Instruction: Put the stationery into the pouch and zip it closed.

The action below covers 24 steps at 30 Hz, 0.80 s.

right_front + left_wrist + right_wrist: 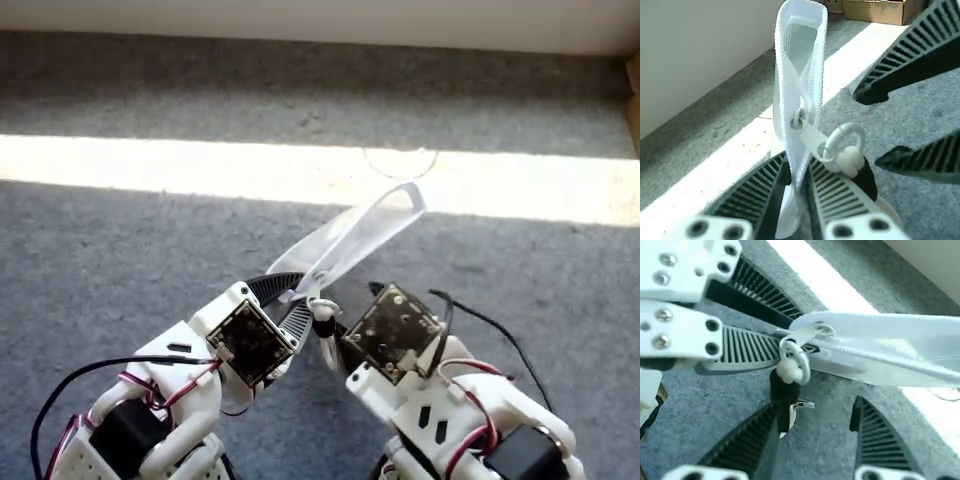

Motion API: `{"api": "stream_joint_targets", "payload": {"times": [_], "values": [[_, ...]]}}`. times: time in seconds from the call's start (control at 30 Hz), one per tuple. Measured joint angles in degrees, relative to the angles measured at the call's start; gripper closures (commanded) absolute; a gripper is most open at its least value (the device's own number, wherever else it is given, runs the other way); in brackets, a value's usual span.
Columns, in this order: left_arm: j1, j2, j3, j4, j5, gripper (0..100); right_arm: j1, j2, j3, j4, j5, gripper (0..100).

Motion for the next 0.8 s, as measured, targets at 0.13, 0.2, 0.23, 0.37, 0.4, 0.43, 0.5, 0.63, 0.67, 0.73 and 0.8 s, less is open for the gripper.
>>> {"api": "stream_joint_targets", "payload": {"times": [0.13,0.2,0.23,0.37,0.4,0.43,0.5,0.63,0.67,0.73,0.8], "values": [[0.0,0.0,0.0,0.0,0.0,99,-4.3,0.0,6.1,-1.8,-0.2,80.4],[0.0,0.0,0.0,0.0,0.0,99,-5.0,0.0,8.3,-3.9,-0.2,80.4],[0.0,0.0,0.0,0.0,0.0,99,-5.2,0.1,8.8,-4.6,-0.2,80.4],[0.0,0.0,0.0,0.4,0.0,99,-5.4,0.1,9.4,-6.7,-0.2,80.4],[0.0,0.0,0.0,0.4,0.0,99,-5.4,0.1,9.4,-7.1,-0.4,80.4],[0.0,0.0,0.0,0.4,0.0,99,-5.4,0.1,9.4,-7.5,-0.9,80.4],[0.0,0.0,0.0,0.5,0.0,99,-5.4,0.1,9.4,-8.8,-2.7,80.4],[0.0,0.0,0.0,0.5,0.0,99,-5.4,0.4,9.4,-10.5,-4.7,80.4],[0.0,0.0,0.0,0.5,0.0,99,-5.4,0.5,9.4,-10.6,-4.8,80.4],[0.0,0.0,0.0,0.5,0.0,99,-5.4,0.6,9.4,-10.6,-4.8,82.0],[0.0,0.0,0.0,0.7,-0.1,99,-5.4,0.6,9.4,-10.6,-4.8,87.5]]}}
